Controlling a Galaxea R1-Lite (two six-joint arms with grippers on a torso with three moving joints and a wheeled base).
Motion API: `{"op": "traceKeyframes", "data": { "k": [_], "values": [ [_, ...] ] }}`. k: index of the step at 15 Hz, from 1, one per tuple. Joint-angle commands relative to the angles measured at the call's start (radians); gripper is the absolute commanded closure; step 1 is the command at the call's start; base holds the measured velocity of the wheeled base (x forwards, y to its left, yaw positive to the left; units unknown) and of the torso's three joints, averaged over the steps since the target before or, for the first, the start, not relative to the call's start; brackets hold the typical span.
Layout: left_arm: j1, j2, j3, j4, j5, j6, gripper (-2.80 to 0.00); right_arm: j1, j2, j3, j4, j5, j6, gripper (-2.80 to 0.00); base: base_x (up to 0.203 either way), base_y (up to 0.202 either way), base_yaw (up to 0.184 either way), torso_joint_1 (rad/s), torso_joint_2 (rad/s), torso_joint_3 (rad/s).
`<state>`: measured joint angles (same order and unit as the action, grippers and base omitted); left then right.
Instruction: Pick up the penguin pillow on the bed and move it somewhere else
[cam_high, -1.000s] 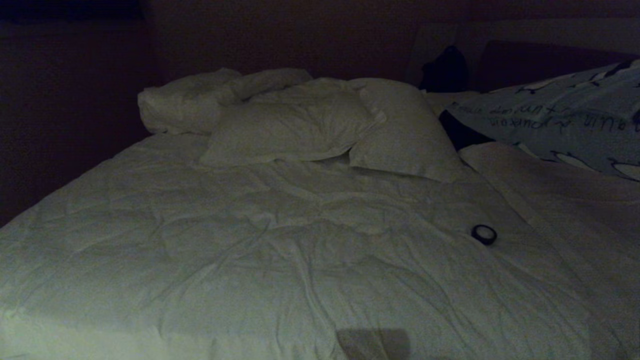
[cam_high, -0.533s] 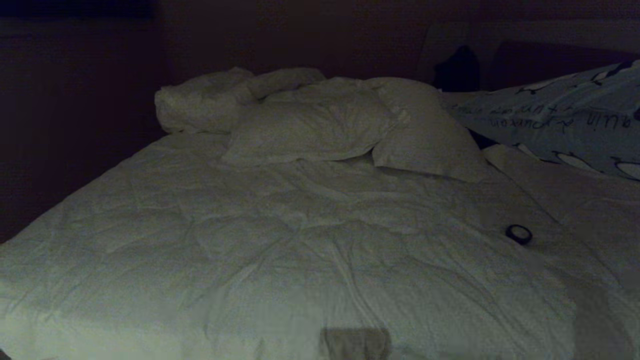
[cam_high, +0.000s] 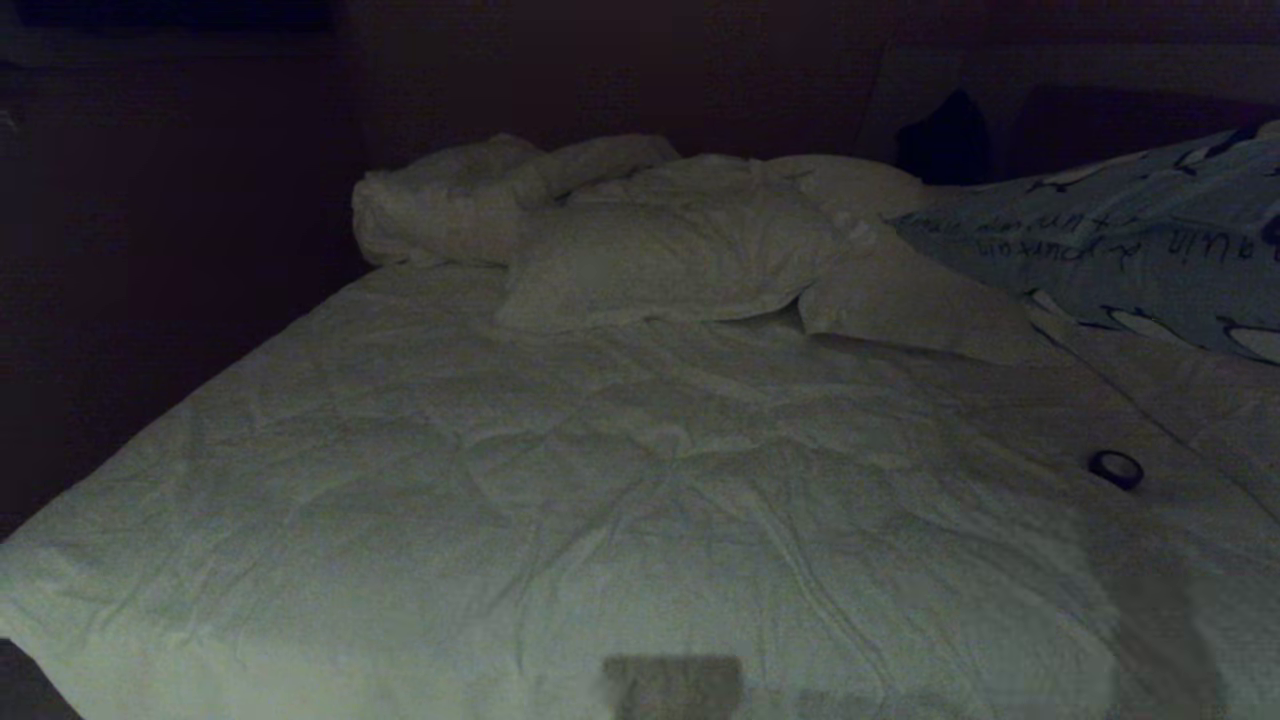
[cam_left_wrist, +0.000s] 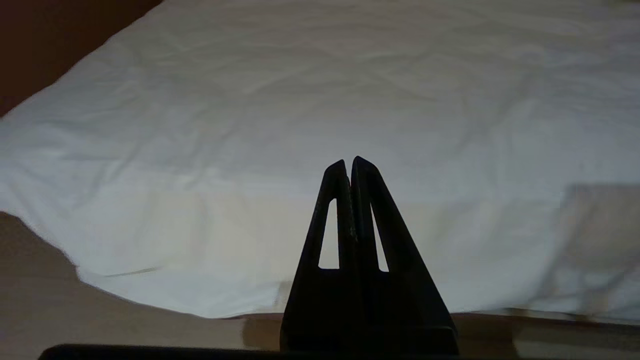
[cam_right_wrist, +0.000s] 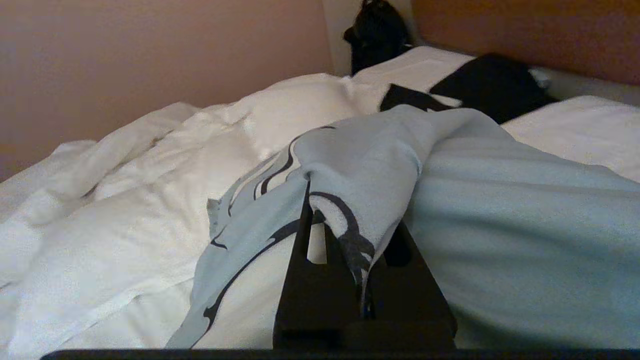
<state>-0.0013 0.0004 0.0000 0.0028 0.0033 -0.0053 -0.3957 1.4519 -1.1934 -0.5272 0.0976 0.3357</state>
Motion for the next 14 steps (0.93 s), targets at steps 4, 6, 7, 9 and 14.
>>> {"op": "traceKeyframes", "data": {
  "k": [4,6,7,9,14],
  "values": [
    [0.001,0.000,0.002,0.000,0.000,-0.001,0.00,0.000,0.004,0.000,-0.004,0.001,0.002,0.00,0.000,0.027,0.001,0.001,0.00,0.001],
    [0.001,0.000,0.002,0.000,0.000,-0.001,0.00,0.000,0.002,0.000,-0.004,0.001,0.002,0.00,0.000,0.000,0.000,0.000,0.00,0.000],
    [0.001,0.000,0.002,0.000,0.000,-0.001,0.00,0.000,0.002,0.000,-0.004,0.001,0.002,0.00,0.000,0.000,0.000,0.000,0.00,0.000],
    [0.001,0.000,0.002,0.000,0.000,0.000,0.00,0.000,0.002,0.000,-0.004,0.002,0.002,0.00,0.000,0.000,0.000,0.000,0.00,0.000],
    [0.001,0.000,0.002,0.000,0.000,0.001,0.00,0.000,0.004,0.002,-0.004,0.002,0.002,0.00,0.000,0.000,0.000,0.000,0.00,0.000]
  ]
}}
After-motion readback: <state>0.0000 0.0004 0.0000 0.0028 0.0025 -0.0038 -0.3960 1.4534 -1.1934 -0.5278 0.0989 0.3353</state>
